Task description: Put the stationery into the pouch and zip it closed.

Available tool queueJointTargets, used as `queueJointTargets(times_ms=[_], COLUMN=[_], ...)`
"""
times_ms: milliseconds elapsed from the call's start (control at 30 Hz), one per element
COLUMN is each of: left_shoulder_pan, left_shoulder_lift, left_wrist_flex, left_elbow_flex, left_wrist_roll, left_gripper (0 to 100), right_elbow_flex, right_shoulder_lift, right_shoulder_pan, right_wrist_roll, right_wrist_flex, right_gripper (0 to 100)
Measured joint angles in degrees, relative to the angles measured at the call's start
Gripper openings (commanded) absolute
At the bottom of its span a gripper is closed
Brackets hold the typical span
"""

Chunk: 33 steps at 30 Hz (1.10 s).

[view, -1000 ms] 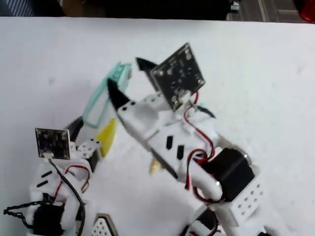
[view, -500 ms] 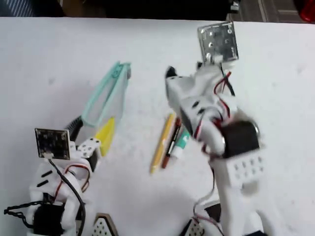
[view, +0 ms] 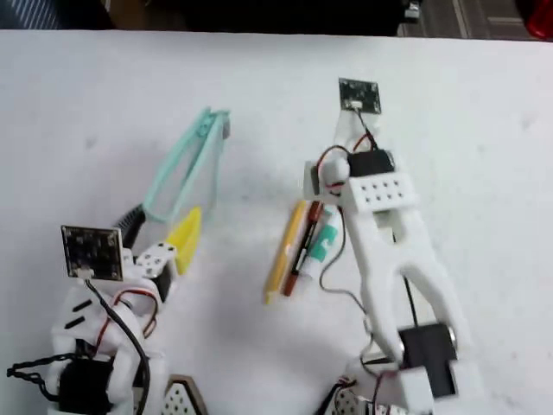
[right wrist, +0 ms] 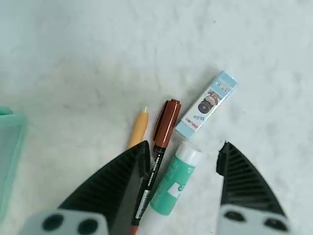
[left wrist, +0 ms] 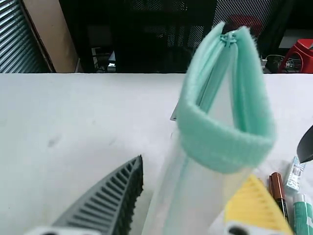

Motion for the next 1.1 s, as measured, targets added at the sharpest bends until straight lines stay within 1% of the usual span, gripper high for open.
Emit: queueJointTargets(times_ms=[33,133,300,467,567,733,1100], left_shoulder_pan=[0.0,0.0,0.0,0.0,0.0,0.0,0.0], left_shoulder_lift=[0.0,0.0,0.0,0.0,0.0,0.0,0.0], left_wrist_flex=[0.0,0.0,0.0,0.0,0.0,0.0,0.0], left_elbow_flex=[0.0,0.0,0.0,0.0,0.0,0.0,0.0], left_wrist_roll=[0.0,0.0,0.0,0.0,0.0,0.0,0.0], left_gripper=[27,27,27,27,27,27,27], right_elbow_flex=[0.0,0.0,0.0,0.0,0.0,-0.35,0.0], right_shoulder_lift=[1.67,4.57,6.42,11.16,15.3,18.11,19.08], right_shoulder_pan=[-0.18,-0.44,-3.25,-3.08,-3.78,-3.96,-1.49], right_wrist_roll=[0.0,0.0,0.0,0.0,0.0,0.0,-0.09], right_wrist_flex=[-0.97,-3.78,-5.01,-6.59,-9.14,-12.84,-11.25], right_gripper=[15.5,16.3,16.3,16.3,16.3,16.2,16.2])
